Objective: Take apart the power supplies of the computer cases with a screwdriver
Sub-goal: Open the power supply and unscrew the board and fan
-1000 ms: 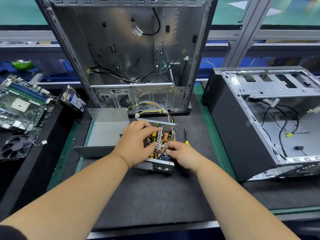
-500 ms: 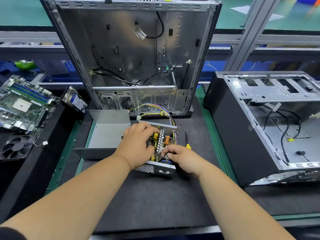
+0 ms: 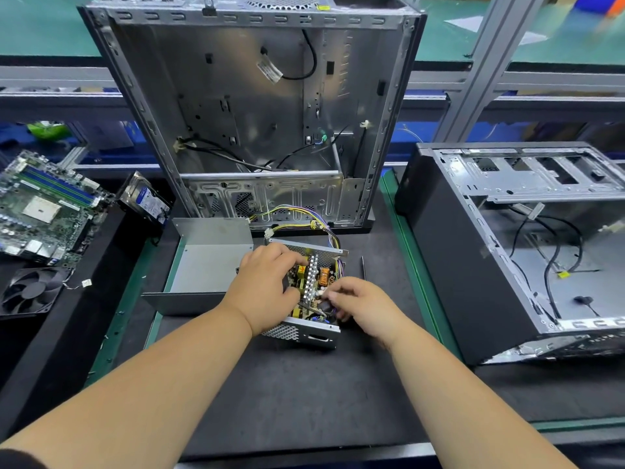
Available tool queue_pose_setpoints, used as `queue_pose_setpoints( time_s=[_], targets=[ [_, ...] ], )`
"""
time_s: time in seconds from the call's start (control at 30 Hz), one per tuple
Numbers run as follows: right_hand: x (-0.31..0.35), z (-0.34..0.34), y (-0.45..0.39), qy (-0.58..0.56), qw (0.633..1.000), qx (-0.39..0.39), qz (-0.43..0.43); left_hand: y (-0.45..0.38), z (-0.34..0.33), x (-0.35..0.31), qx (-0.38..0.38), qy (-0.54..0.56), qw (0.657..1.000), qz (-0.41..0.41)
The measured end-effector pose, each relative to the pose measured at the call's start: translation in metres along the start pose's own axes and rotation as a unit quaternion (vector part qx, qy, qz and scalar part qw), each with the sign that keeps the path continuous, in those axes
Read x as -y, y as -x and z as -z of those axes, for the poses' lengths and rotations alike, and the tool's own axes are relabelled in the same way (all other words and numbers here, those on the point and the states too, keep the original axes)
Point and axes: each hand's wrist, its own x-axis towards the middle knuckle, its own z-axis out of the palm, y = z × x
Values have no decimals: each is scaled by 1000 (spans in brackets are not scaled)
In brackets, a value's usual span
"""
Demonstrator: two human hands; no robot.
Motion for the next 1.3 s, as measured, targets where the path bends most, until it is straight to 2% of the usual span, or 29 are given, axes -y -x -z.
queue_pose_setpoints(
  time_s=[0.1, 0.17, 0.23, 0.3, 0.53, 0.6, 0.7, 0.77, 0.87, 0.93, 1.1, 1.23, 1.3],
  targets=[
    [0, 3, -4, -41, 993, -111, -16, -1, -1, 0, -15, -6, 1000, -2],
    [1, 5, -9, -17, 981, -190, -16, -2, -1, 1, -21, -5, 1000, 0],
    [4, 6, -15, 21, 972, -234, -3, -2, -1, 1, -19, -9, 1000, 2],
    [10, 7, -22, 47, 971, -236, 7, -2, -1, 1, -13, -13, 1000, 3],
    [23, 7, -37, 114, 979, -169, -12, -5, 1, -2, 4, -12, 1000, 15],
    [23, 5, -33, 135, 974, -184, -13, -5, 2, -3, 12, -13, 1000, 20],
    [21, -1, -18, 122, 962, -246, -13, -5, 3, -3, 24, -11, 999, 28],
    [20, -1, -12, 119, 969, -214, -29, -5, 4, -3, 26, -10, 999, 28],
    [25, -5, -2, 144, 987, -47, -48, -3, 4, -4, 25, -15, 999, 23],
    [27, -8, 3, 167, 985, 6, -32, -2, 4, -4, 23, -14, 999, 21],
    [22, -12, 5, 200, 979, -15, -32, 0, 4, -4, 6, 23, 999, 26],
    [18, -14, 9, 203, 978, -11, -43, 5, 3, -4, -66, 25, 993, 93],
    [19, -11, 12, 203, 979, -5, -28, 6, 5, -5, -79, 29, 990, 116]
  ],
)
